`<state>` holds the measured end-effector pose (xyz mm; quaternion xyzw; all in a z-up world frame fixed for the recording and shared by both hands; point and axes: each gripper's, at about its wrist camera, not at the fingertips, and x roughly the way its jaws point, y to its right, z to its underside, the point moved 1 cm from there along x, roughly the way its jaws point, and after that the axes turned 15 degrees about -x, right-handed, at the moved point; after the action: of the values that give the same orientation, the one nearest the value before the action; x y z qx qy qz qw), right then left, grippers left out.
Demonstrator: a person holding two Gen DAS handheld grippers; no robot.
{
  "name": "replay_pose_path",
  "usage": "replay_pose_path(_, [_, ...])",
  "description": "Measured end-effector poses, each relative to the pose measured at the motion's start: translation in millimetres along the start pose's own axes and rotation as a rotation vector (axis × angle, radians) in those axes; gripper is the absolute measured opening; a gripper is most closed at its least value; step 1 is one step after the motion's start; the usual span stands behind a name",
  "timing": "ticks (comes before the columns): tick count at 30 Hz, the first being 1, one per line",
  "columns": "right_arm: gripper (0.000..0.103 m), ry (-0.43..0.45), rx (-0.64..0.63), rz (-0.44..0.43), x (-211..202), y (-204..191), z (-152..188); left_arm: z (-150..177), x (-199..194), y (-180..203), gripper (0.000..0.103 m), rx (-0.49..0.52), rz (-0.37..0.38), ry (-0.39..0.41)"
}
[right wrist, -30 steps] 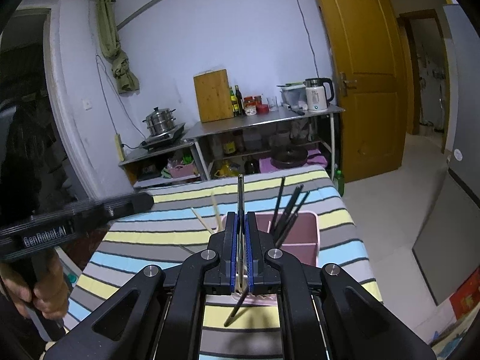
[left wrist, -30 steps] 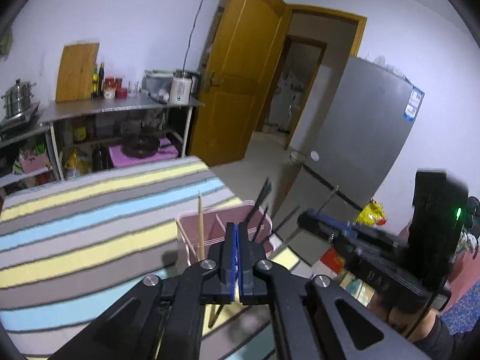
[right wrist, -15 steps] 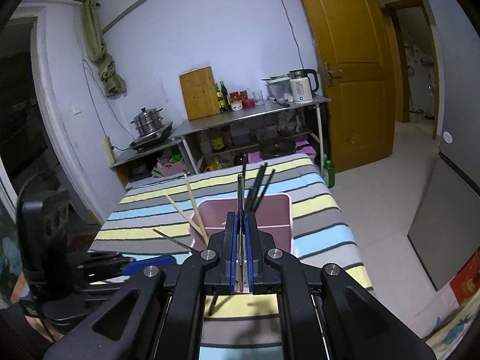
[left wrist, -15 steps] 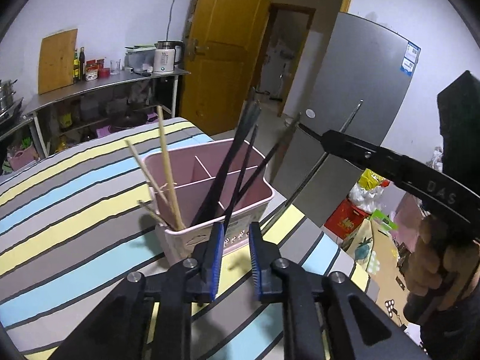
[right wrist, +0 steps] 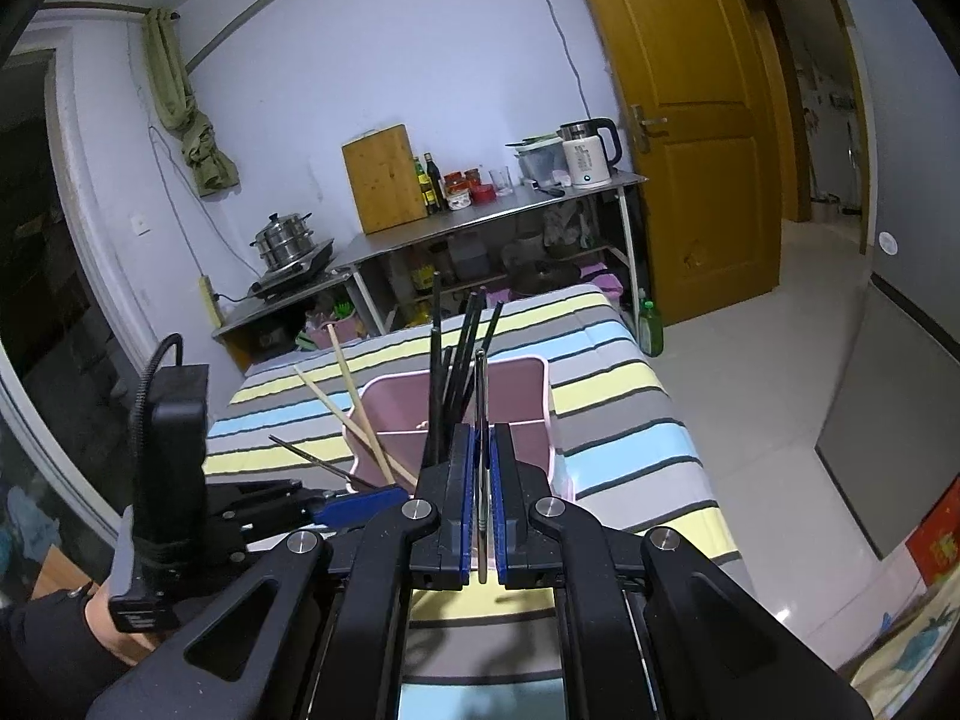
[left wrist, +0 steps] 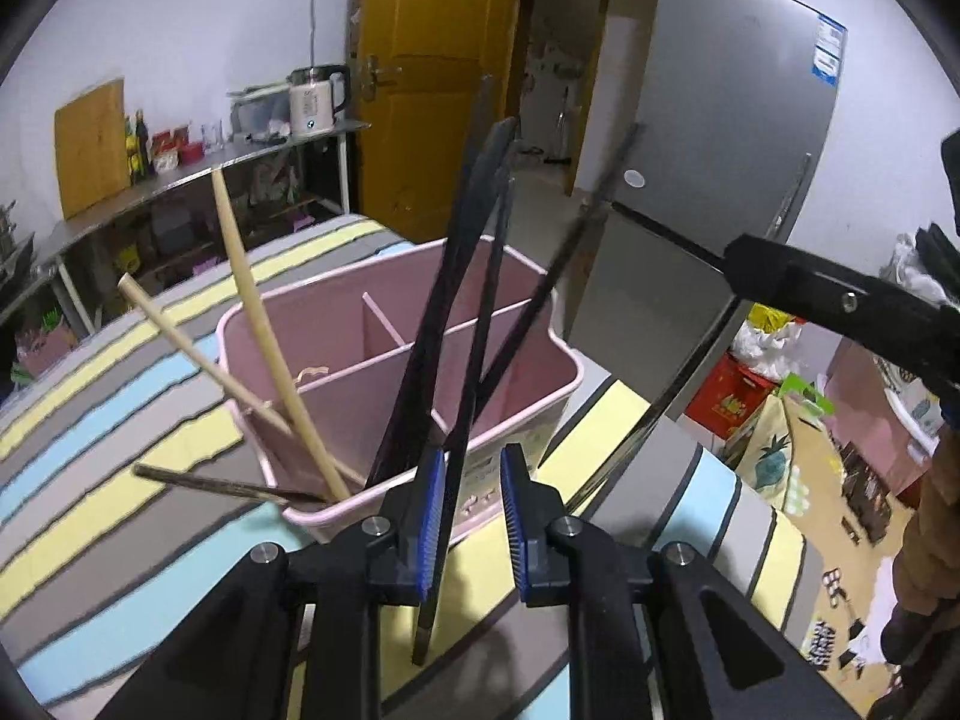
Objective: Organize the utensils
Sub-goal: 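Lower the black chopstick in the left tool into the holder and release it, then lower the black chopstick in the right tool into the holder and open it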
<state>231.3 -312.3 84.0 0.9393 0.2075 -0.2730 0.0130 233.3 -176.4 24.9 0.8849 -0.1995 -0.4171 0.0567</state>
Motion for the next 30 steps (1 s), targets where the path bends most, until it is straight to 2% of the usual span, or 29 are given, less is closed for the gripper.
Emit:
replay_pose_path(3, [0.005, -0.001, 0.004, -0.001, 1, 1, 0, -1, 3, 6, 0.019, 0.041, -0.042, 0.012])
replay_pose_path(8, [0.005, -0.002, 0.006, -0.001, 1, 2, 1, -6, 9, 7, 0.018, 0.05, -0.066, 0.006])
replay_pose_path(10, [0.005, -0.003, 0.006, -0.001, 2, 3, 2, -6, 9, 4, 0.016, 0.041, -0.058, 0.005])
replay_pose_path(12, [0.005, -0.003, 0.007, -0.001, 2, 3, 2, -7, 7, 2, 0.007, 0.038, -0.056, 0.008])
replay_pose_path(20, [0.005, 0.001, 0.005, -0.005, 2, 2, 4, -7, -10, -1, 0.005, 0.025, -0.028, 0.028])
replay_pose_path(30, [0.005, 0.015, -0.007, -0.013, -2, -7, 1, -14, -55, -2, 0.005, 0.028, 0.001, 0.082])
